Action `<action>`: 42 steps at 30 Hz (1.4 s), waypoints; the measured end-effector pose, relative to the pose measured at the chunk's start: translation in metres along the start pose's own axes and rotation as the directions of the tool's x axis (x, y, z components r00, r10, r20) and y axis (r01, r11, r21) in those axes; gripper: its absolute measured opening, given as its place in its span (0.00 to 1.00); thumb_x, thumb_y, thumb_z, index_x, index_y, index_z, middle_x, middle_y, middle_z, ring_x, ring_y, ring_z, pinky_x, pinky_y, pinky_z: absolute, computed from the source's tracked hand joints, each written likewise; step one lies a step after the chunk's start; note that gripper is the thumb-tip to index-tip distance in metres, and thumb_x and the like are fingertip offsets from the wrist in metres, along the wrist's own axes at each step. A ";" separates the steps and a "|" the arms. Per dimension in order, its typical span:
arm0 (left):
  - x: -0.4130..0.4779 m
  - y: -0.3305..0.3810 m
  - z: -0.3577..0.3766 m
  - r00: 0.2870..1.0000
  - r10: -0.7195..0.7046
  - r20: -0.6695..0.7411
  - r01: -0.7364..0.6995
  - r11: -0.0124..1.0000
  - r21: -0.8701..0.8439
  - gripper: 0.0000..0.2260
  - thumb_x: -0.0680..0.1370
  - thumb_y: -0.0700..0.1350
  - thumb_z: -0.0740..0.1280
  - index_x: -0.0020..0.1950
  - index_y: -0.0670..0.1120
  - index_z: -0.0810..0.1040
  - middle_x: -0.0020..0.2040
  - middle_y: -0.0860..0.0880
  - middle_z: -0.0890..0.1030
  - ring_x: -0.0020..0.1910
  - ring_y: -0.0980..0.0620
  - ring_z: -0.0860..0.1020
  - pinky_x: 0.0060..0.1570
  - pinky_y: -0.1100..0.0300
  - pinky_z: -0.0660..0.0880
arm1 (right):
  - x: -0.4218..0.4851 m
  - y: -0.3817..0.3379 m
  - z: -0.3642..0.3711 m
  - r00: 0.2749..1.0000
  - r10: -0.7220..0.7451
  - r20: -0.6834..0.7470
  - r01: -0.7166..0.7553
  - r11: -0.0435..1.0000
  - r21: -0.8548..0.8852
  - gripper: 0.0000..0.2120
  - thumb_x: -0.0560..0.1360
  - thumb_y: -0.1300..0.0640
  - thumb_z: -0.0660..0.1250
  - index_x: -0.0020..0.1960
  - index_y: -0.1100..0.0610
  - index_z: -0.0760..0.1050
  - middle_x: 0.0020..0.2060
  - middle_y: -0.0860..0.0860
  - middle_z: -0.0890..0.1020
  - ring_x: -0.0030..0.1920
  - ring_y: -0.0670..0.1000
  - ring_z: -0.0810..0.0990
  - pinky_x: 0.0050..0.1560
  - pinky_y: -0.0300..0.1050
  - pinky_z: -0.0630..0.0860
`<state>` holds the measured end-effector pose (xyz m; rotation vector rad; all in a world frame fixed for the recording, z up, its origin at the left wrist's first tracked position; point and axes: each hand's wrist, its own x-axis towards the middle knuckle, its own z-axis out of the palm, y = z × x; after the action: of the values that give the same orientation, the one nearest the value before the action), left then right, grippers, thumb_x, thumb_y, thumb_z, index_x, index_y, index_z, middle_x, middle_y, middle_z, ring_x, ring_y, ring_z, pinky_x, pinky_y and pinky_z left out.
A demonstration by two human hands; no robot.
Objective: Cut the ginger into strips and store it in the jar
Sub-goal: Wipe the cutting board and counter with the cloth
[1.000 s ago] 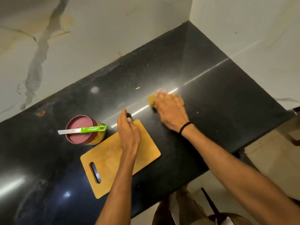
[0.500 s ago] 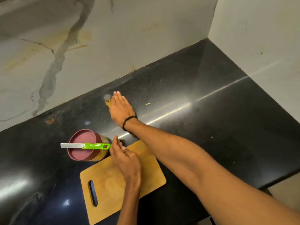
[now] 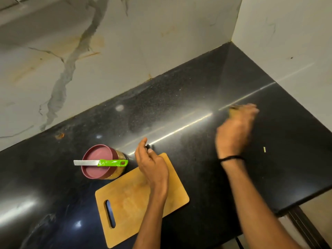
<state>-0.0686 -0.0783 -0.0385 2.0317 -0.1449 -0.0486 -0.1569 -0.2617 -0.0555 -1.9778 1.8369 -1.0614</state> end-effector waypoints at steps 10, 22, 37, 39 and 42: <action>0.020 -0.001 -0.012 0.996 0.027 -0.087 -0.030 0.999 -0.034 0.20 0.82 0.33 0.57 0.70 0.49 0.75 0.67 0.51 0.76 0.64 0.56 0.75 0.66 0.54 0.73 | -0.069 -0.186 0.134 0.071 -0.803 0.592 0.796 0.403 0.451 0.25 0.76 0.57 0.61 0.73 0.54 0.68 0.73 0.49 0.68 0.74 0.50 0.62 0.74 0.49 0.55; 0.001 0.004 0.021 0.987 0.053 0.152 -0.045 0.998 -0.052 0.18 0.82 0.33 0.60 0.68 0.49 0.77 0.63 0.57 0.77 0.62 0.64 0.74 0.64 0.64 0.74 | 0.116 -0.079 0.125 0.363 -0.645 0.673 0.698 0.667 0.262 0.21 0.76 0.60 0.62 0.66 0.44 0.75 0.68 0.51 0.75 0.70 0.58 0.70 0.68 0.58 0.60; 0.028 0.025 0.015 0.997 0.060 0.056 -0.057 0.997 -0.049 0.19 0.78 0.31 0.59 0.64 0.46 0.79 0.61 0.47 0.80 0.60 0.53 0.78 0.63 0.52 0.75 | -0.062 -0.148 0.113 0.517 -0.592 0.619 0.589 0.770 0.244 0.19 0.77 0.58 0.57 0.66 0.56 0.74 0.67 0.55 0.74 0.66 0.57 0.71 0.63 0.52 0.70; 0.027 0.025 0.013 0.995 0.066 0.069 -0.063 0.996 -0.056 0.19 0.78 0.31 0.59 0.65 0.45 0.79 0.61 0.47 0.80 0.60 0.53 0.78 0.64 0.51 0.76 | -0.061 -0.159 0.124 0.460 -0.610 0.646 0.660 0.721 0.211 0.24 0.79 0.56 0.55 0.75 0.58 0.63 0.75 0.53 0.63 0.75 0.54 0.59 0.71 0.48 0.60; 0.025 0.021 0.014 0.989 0.105 0.106 -0.102 0.994 -0.027 0.19 0.79 0.32 0.59 0.65 0.47 0.79 0.61 0.48 0.80 0.61 0.53 0.78 0.64 0.50 0.76 | -0.038 -0.161 0.128 0.558 -0.557 0.615 0.631 0.766 0.123 0.27 0.79 0.57 0.54 0.77 0.59 0.58 0.77 0.52 0.59 0.78 0.53 0.52 0.75 0.50 0.53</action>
<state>-0.0464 -0.1035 -0.0257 1.9973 -0.3160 -0.0936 0.0505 -0.2347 -0.0587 -2.6806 0.8788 -0.2972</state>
